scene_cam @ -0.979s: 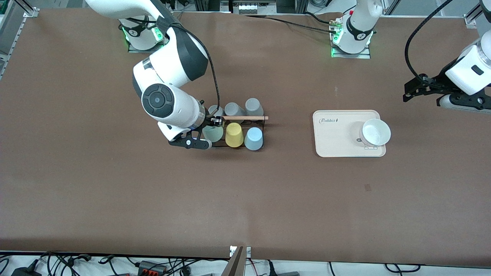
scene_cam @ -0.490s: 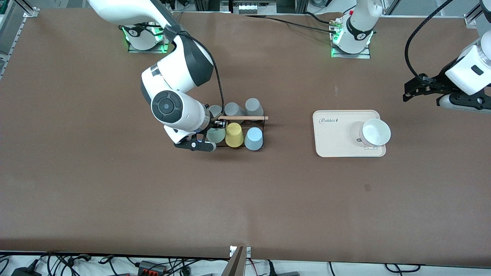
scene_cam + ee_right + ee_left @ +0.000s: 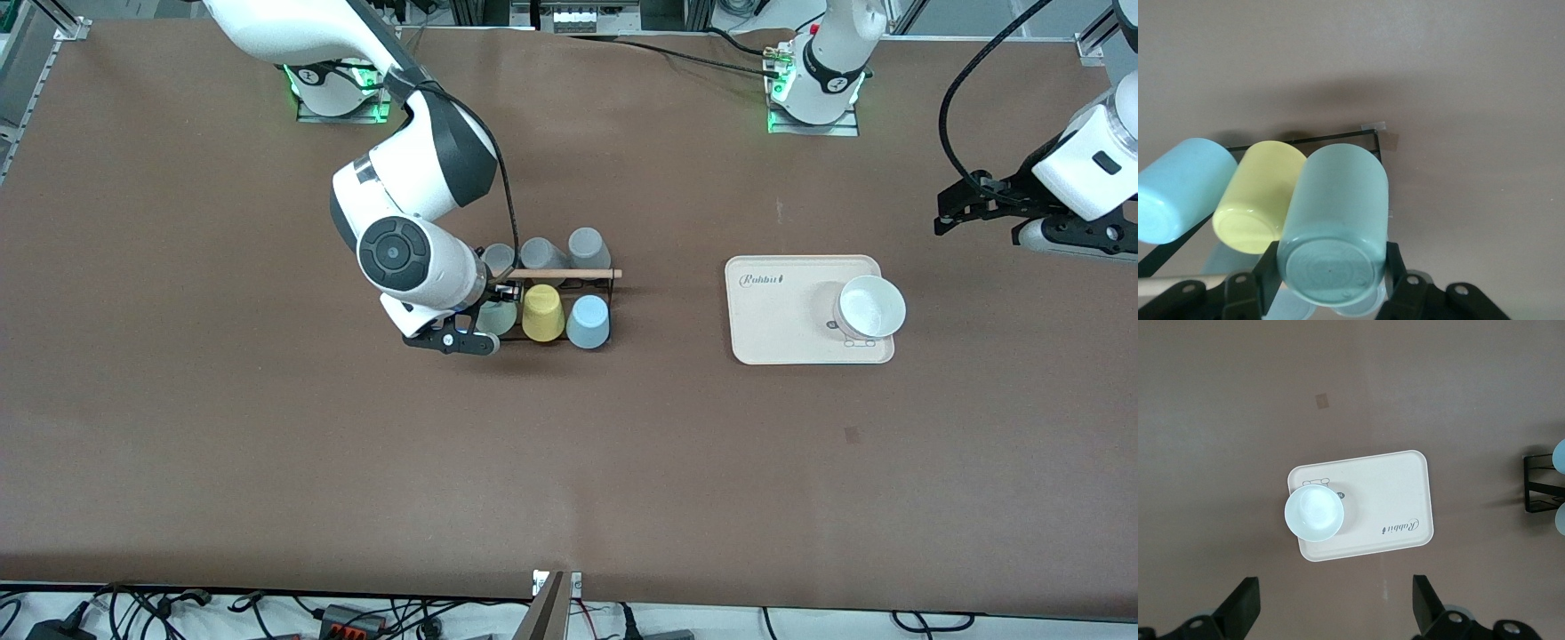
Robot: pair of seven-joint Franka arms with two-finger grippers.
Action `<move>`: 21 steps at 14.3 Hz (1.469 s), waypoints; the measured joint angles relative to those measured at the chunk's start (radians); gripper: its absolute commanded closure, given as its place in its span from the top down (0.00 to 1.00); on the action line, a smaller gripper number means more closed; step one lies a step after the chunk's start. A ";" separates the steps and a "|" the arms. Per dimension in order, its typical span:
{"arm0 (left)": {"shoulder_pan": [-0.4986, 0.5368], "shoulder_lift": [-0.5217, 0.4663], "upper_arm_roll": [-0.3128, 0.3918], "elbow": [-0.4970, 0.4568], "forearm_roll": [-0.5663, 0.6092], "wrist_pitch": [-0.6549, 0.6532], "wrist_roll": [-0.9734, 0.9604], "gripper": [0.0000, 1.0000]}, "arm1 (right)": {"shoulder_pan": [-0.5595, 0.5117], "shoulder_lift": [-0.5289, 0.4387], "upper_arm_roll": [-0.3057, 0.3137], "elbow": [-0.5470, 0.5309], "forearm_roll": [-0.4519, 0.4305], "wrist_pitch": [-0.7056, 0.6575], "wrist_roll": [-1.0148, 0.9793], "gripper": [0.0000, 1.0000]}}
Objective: Hang scattered cups on rack with three cups
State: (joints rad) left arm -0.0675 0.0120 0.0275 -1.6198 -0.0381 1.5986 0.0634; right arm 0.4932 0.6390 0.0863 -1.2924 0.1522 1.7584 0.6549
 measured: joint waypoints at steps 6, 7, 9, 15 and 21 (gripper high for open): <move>-0.001 0.000 -0.009 0.003 -0.001 0.000 0.000 1.00 | 0.008 0.025 0.000 0.000 -0.001 0.030 0.001 0.00; -0.001 0.000 -0.009 0.003 -0.001 0.000 0.000 1.00 | 0.010 0.031 0.000 0.000 -0.001 0.035 0.001 0.00; -0.001 0.000 -0.009 0.003 -0.001 0.000 0.000 1.00 | 0.017 0.041 0.000 0.000 -0.002 0.064 0.001 0.00; 0.000 0.000 -0.008 0.003 -0.001 0.000 0.000 1.00 | 0.019 0.047 -0.008 0.005 -0.002 0.076 0.008 1.00; 0.016 0.005 0.000 0.003 -0.001 -0.004 0.000 1.00 | -0.015 0.011 -0.025 0.034 -0.003 0.066 0.009 1.00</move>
State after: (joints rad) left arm -0.0516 0.0168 0.0271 -1.6166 -0.0391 1.5950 0.0634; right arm 0.4781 0.6497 0.0614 -1.2583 0.1493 1.8244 0.6636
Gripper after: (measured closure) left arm 0.000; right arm 0.000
